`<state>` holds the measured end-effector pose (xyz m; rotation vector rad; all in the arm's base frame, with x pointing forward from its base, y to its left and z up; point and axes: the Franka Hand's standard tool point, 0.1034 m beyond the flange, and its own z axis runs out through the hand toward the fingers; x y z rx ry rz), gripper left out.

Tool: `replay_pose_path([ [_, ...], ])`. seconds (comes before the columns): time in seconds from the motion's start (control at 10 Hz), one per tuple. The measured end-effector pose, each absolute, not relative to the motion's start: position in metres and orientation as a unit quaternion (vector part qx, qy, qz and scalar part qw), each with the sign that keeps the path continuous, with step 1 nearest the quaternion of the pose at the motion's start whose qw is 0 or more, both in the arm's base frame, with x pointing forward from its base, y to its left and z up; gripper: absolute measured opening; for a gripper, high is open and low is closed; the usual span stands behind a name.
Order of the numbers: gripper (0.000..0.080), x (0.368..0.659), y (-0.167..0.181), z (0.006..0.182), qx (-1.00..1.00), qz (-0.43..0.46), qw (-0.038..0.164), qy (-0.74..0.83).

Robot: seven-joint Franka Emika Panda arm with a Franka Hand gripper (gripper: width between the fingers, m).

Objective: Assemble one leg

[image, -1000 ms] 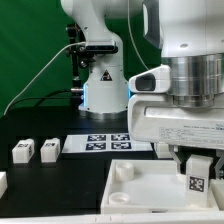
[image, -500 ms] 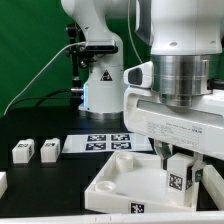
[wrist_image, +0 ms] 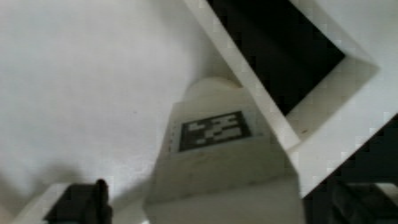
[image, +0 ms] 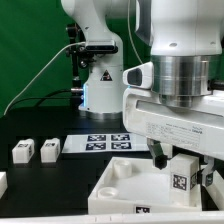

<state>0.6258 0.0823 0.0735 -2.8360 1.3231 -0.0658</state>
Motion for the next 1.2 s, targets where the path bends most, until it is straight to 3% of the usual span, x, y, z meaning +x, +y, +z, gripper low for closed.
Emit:
replay_pose_path([
  [0.4,0.0649,0.631,0.085,0.100,-0.910,-0.032,0.025,0.413],
  [1.2,0.0649,0.631,0.085,0.098,-0.910,-0.031,0.023,0.413],
])
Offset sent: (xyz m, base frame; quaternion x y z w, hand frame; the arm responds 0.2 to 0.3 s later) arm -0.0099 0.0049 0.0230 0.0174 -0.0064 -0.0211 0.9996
